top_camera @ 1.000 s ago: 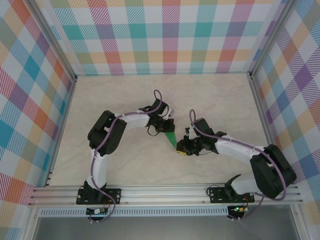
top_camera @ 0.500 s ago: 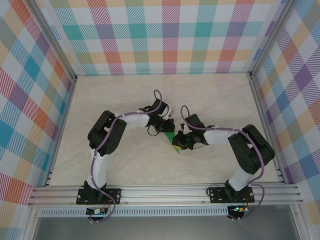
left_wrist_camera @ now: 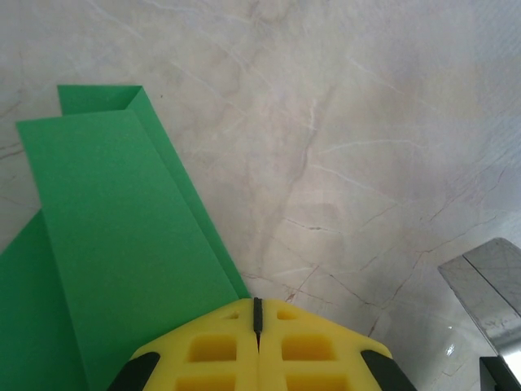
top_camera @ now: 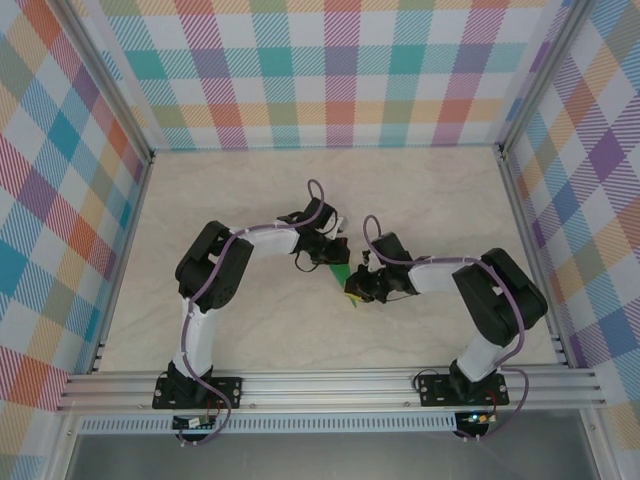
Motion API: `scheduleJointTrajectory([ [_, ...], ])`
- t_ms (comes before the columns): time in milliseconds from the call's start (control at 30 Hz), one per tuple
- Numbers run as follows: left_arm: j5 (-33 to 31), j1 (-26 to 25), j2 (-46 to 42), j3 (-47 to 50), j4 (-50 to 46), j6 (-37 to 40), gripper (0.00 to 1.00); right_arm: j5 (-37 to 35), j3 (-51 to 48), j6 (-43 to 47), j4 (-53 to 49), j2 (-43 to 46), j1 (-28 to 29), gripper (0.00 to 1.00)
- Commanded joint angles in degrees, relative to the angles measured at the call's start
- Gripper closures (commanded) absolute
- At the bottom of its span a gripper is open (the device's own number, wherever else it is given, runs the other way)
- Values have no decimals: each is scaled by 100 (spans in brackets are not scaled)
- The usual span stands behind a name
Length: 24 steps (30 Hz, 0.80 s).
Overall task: Fold a paper plane with a square sheet of paper (fold left side to right side)
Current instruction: Fold the wing for the fifth time at the center of the table.
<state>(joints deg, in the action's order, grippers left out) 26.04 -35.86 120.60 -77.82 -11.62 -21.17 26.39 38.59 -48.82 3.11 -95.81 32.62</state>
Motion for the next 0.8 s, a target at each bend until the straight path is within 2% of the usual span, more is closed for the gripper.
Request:
scheduleJointTrajectory([
  [0, -716, 96, 157, 146, -301, 173, 100, -11, -301, 125, -912, 129, 42, 86],
  [300, -711, 105, 195, 102, -304, 184, 100, 190, -633, 200, -1291, 351, 135, 86],
  [533, -404, 101, 113, -124, -377, 216, 100, 35, -784, 165, -1376, 1083, 122, 85],
  [600, -115, 105, 68, -343, -628, 184, 99, -177, -662, 330, -1605, 1461, 113, 83],
  [767, 614, 104, -349, -1148, -975, 68, 87, -1264, -29, 1125, -2787, 2463, 109, 68],
])
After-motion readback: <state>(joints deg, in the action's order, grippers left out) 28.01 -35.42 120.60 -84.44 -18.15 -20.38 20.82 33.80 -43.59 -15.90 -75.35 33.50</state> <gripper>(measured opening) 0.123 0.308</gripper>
